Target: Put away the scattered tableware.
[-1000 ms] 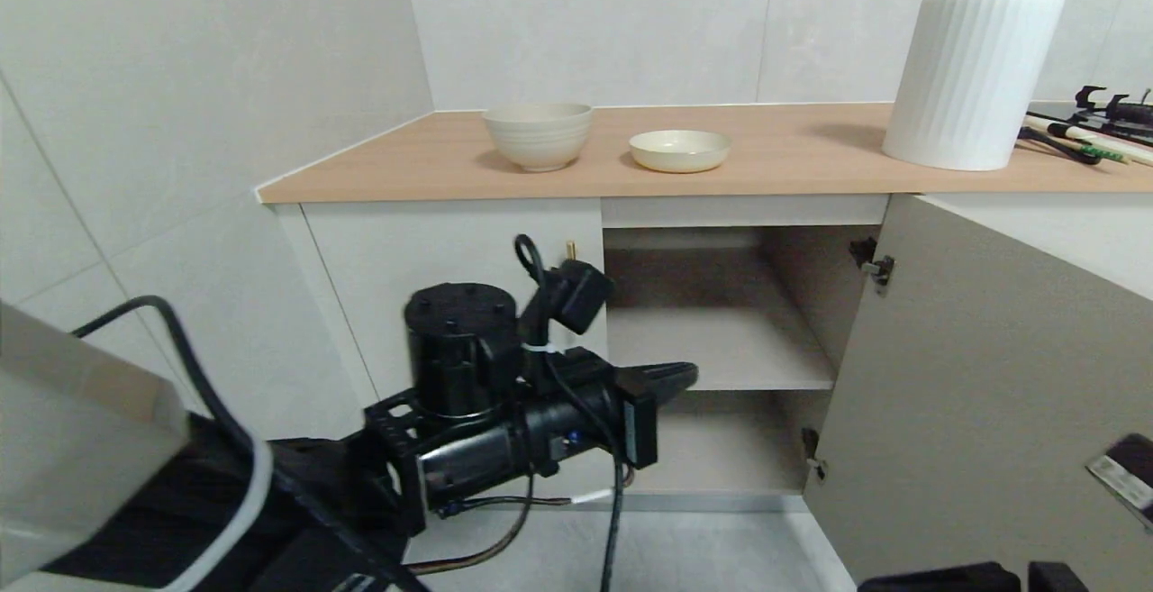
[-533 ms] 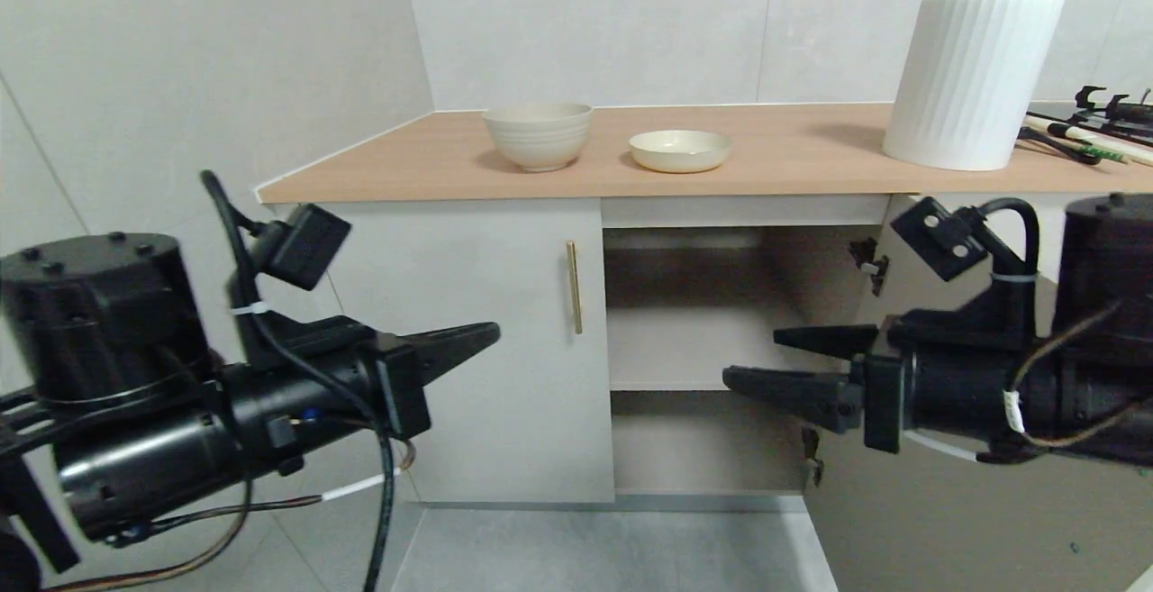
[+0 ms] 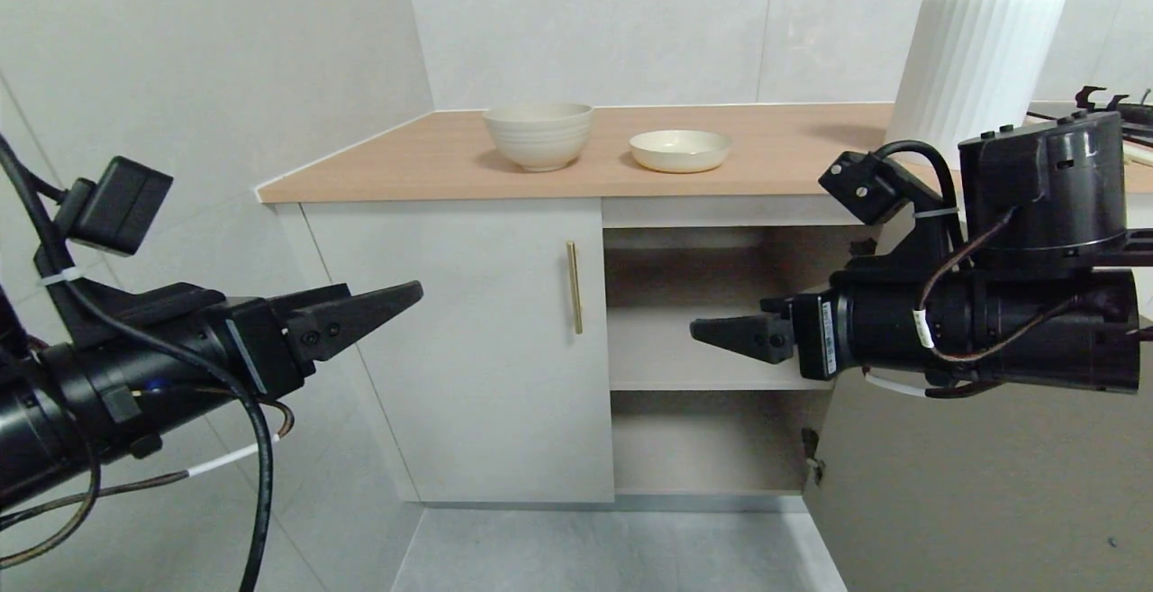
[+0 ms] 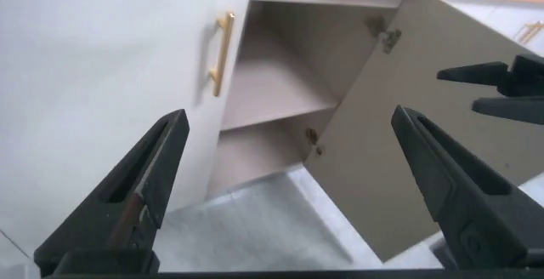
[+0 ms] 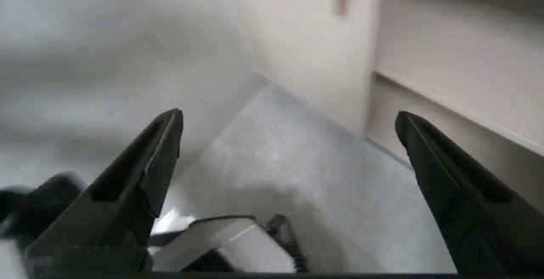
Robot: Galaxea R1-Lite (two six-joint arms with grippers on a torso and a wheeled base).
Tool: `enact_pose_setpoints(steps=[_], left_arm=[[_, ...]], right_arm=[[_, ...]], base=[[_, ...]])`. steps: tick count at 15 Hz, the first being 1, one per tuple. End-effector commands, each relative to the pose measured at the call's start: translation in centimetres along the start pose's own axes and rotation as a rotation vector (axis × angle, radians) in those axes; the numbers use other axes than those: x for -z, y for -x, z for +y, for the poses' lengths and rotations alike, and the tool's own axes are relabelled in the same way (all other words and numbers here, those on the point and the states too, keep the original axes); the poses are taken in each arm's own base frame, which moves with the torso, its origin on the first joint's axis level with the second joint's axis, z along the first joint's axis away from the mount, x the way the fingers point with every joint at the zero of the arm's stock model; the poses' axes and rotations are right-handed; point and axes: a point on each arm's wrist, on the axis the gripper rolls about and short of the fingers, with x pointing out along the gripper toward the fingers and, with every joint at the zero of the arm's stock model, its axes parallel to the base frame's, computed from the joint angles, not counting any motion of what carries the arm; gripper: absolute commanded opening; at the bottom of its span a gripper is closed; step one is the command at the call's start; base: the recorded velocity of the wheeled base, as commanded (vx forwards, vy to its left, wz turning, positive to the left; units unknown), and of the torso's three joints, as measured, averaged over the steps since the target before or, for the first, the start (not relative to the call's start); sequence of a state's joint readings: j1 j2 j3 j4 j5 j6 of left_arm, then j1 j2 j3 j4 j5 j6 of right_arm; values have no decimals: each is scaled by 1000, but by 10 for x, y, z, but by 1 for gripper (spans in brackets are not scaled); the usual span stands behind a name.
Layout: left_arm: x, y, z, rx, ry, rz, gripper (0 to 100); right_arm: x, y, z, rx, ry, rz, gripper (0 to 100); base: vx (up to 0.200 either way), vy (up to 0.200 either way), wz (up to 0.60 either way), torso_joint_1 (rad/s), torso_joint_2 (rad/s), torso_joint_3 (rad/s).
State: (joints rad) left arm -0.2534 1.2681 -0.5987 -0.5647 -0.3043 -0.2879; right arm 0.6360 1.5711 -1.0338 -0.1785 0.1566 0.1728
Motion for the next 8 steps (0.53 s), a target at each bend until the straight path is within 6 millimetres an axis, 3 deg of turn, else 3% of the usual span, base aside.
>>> enact_pose_setpoints(steps=[1,5,8], left_arm=[[-5,6,1,-15,-6,-28,100],[-8,8,0,-14,-14,-36,100],[-9,8,1,-18,-10,-23,100]], right_arm=[[-3,5,1,21,2,-14,100],[-5,15,4,19,3,-17,100],[-6,17,5,19,4,-21,100]], base=[[0,0,0,0,0,0],[0,0,0,0,0,0],[200,0,0,1,2,4]])
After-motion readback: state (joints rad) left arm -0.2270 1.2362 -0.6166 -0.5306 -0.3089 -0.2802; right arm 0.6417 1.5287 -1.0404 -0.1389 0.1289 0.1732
